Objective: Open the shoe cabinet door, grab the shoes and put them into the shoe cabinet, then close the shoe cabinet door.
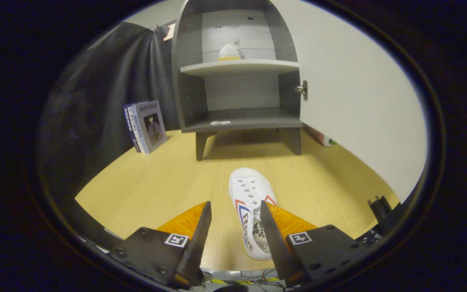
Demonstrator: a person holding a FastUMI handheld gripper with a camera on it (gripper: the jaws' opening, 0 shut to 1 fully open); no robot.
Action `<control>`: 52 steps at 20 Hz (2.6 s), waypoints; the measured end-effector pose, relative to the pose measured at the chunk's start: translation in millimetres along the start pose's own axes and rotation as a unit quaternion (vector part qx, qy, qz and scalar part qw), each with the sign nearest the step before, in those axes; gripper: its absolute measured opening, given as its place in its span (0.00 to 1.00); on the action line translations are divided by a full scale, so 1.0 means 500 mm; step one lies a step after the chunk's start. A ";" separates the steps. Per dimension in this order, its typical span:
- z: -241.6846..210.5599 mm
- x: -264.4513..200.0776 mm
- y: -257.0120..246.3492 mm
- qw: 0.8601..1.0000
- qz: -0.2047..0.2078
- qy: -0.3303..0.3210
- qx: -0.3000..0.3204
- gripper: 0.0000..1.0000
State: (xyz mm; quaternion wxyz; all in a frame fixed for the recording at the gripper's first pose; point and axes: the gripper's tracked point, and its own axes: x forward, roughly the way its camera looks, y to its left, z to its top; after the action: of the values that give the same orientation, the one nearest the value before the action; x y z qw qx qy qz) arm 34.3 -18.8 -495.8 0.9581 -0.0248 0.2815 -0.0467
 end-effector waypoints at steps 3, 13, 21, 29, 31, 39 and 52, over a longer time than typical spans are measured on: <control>-0.034 0.034 -0.005 1.000 0.003 0.029 0.011 0.75; -0.056 0.072 -0.024 0.996 0.004 0.065 0.058 0.60; -0.051 0.097 -0.016 0.992 0.005 0.104 0.075 0.60; -0.043 0.104 -0.014 0.998 0.013 0.064 0.015 0.20; -0.037 0.095 -0.009 0.998 0.025 0.053 0.036 0.09; -0.018 0.102 -0.006 0.999 0.006 0.037 0.003 0.03; 0.238 -0.022 0.021 0.999 0.015 -0.032 -0.004 0.02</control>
State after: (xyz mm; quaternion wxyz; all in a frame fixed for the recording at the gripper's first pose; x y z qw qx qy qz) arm 90.4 -5.0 -390.5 0.9672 -0.0264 0.2508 -0.0304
